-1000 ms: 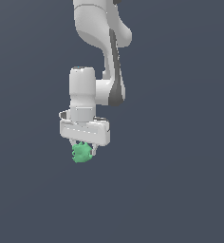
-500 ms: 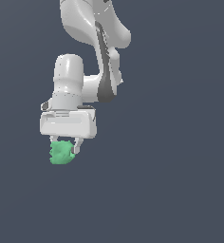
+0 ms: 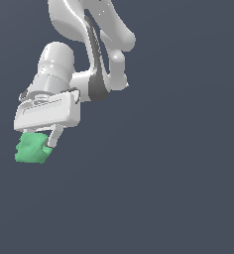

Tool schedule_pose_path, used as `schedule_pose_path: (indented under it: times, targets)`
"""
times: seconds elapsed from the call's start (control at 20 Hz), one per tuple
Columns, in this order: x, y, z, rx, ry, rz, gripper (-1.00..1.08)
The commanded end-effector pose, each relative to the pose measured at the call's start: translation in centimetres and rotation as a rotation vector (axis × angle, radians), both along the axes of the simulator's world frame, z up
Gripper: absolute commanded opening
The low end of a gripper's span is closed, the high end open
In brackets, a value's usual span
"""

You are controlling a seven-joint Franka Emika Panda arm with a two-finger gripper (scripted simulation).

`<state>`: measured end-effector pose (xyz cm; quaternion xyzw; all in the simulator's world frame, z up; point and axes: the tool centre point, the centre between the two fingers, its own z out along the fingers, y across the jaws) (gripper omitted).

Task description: Pick up the object and move it to a goal position.

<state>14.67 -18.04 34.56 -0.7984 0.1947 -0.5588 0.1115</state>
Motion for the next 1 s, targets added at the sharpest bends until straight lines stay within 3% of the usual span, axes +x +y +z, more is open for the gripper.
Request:
schedule_pose_path:
  times: [0.0, 0.5, 0.75, 0.95]
  targets:
    - [0.0, -1.0, 2.4, -0.001, -0.071, 0.001, -1.00]
    - [-1.1, -4.0, 9.1, -0.003, -0.281, 0.004, -1.00]
    - [-1.5, -4.6, 10.7, -0.004, -0.332, 0.005, -1.00]
    - [-1.6, -4.8, 11.1, -0.004, -0.345, 0.005, -1.00]
